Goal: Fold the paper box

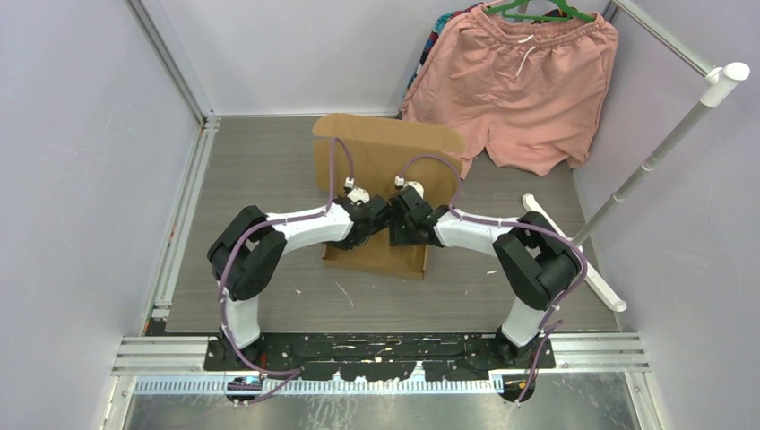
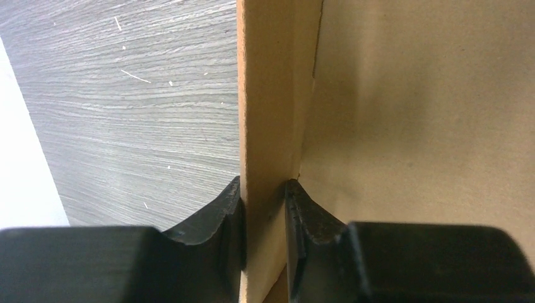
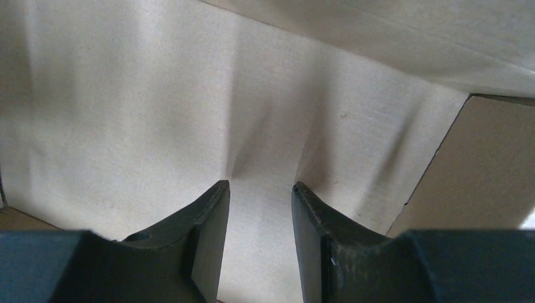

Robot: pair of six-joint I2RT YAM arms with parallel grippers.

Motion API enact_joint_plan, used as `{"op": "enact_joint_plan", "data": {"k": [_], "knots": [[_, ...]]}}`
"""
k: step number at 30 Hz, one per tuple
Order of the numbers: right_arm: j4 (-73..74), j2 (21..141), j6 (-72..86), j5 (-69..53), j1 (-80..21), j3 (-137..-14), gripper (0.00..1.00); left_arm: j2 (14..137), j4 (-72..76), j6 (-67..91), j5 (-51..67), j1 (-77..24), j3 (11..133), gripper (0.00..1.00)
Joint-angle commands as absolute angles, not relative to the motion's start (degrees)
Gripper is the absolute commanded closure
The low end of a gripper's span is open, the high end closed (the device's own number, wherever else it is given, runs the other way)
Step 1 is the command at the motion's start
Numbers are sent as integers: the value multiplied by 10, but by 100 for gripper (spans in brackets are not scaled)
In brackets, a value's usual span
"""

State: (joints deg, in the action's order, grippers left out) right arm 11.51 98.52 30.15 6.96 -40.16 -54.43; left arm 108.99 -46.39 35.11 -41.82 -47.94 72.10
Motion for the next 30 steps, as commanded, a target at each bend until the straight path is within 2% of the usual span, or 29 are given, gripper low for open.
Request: {"op": "enact_joint_plan", "data": {"k": [1,3,6,9,15,22,30], "knots": [[146,1034,302,62,-405,-526,53,1058,-421,367,-460,-478,712,81],[145,1037,301,61,-406,-526,53,1053,-411,374,-461,-475,702,81],[143,1042,300,58,-405,-526,53,1035,-372,377,-457,-470,673,73],[143,1048,299,56,-405,-527,53,1025,-351,385,-446,-458,655,69],[146,1057,299,50,-406,-532,53,1017,-322,393,-429,-433,631,52],[149,1070,294,45,-406,-538,53,996,-290,389,-421,-418,618,47],[149,1083,290,42,-406,-542,53,951,-227,356,-387,-417,604,50]]}}
